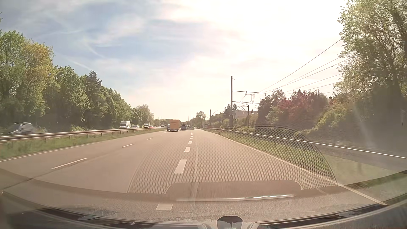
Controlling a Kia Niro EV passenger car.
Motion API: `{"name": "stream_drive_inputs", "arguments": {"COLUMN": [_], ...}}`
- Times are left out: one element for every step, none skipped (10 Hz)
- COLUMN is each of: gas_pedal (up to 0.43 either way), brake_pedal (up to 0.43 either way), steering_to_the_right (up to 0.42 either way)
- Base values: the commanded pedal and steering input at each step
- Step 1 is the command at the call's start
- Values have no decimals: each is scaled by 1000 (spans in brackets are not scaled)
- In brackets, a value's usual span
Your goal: Follow the waypoints while adhering to traffic rules and regulations
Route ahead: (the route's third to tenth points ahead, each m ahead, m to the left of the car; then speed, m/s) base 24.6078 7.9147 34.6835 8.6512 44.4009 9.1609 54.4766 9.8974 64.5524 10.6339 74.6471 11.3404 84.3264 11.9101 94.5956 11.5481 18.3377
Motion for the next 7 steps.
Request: {"name": "stream_drive_inputs", "arguments": {"gas_pedal": [67,67,67,67,67,67,67], "brake_pedal": [0,0,0,0,0,0,0], "steering_to_the_right": [-5,-6,-7,-7,-7,-7,-7]}}
